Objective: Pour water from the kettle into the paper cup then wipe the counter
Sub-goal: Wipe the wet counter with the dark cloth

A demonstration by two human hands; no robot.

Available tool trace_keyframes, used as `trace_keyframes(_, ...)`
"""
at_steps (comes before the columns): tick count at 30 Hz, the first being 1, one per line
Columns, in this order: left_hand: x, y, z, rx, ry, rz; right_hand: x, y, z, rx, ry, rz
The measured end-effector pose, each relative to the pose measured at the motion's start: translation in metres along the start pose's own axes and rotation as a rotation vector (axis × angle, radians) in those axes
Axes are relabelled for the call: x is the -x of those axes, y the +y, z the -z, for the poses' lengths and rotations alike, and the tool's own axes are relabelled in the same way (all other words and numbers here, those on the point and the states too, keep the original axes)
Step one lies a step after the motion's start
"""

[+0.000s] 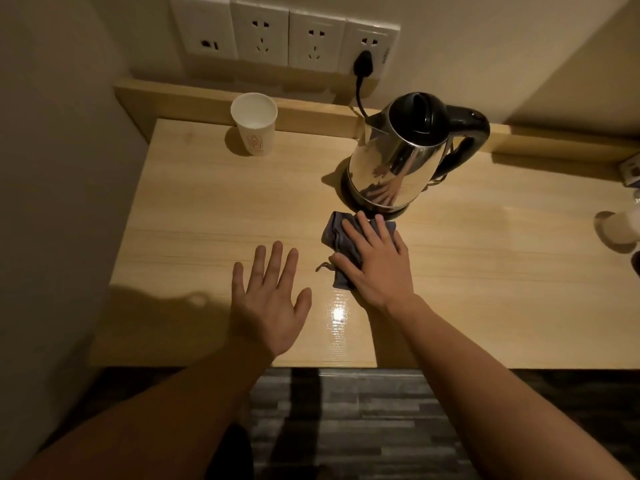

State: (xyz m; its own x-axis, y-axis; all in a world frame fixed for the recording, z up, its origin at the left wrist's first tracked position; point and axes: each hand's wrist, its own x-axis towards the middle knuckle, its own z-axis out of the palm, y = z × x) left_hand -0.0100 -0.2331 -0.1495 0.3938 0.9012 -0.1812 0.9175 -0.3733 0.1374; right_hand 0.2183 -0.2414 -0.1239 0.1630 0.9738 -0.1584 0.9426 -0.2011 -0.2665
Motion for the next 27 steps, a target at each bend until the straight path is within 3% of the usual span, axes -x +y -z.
trace_keyframes(8, -0.001, 0.001, 0.008, -0.011, -0.070, 0.016, 0.021, 0.000, -0.005, 0.045, -0.031, 0.033)
trace_keyframes(15, 0.002, 0.003, 0.009, 0.007, -0.028, 0.008, 0.070, 0.001, -0.015, 0.053, -0.018, 0.085)
trace_keyframes(23, 0.005, 0.004, 0.008, 0.019, -0.006, 0.006, 0.127, 0.004, -0.034, -0.013, 0.041, 0.190)
trace_keyframes(27, 0.006, 0.005, 0.008, 0.013, -0.027, 0.004, 0.166, 0.005, -0.033, -0.195, -0.008, 0.231)
